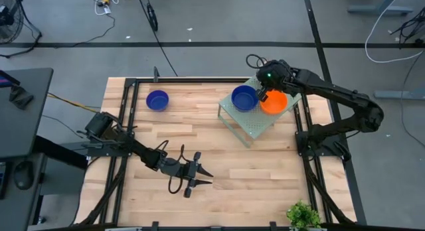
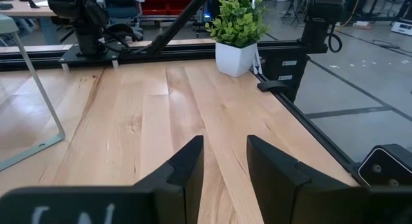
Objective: Pick & Place Mini bowls
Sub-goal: Stack the white patterned bowl on the white patterned bowl on the shelf
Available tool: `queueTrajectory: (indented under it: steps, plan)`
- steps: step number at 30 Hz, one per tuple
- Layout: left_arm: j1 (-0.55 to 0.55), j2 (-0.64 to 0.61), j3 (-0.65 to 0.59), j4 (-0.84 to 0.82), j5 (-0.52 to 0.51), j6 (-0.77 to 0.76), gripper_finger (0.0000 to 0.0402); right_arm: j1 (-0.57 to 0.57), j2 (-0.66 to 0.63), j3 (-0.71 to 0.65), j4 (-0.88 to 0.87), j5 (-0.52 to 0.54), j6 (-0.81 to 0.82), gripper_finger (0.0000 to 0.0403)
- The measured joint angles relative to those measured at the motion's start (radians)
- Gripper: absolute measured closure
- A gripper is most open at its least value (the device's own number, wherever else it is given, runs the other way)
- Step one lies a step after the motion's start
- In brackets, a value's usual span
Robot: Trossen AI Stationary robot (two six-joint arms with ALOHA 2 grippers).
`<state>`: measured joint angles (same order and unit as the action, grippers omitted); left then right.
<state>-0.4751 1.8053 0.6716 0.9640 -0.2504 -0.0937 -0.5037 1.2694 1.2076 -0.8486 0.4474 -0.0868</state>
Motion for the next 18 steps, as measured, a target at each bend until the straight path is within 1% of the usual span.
queueTrajectory:
  steps: [3,10,13,18]
  plan:
    - [0.0,0.0,0.0,0.0,0.0,0.0,0.028,0.0,0.0,0.0,0.0,-0.04,0.0,0.0381]
    - [0.0,0.0,0.0,0.0,0.0,0.0,0.028,0.0,0.0,0.0,0.0,-0.041,0.002,0.0373]
    - [0.0,0.0,0.0,0.0,0.0,0.0,0.028,0.0,0.0,0.0,0.002,-0.041,0.004,0.0357]
    - [0.0,0.0,0.0,-0.001,0.0,0.0,0.028,0.0,0.0,0.001,0.005,-0.049,0.006,0.0312]
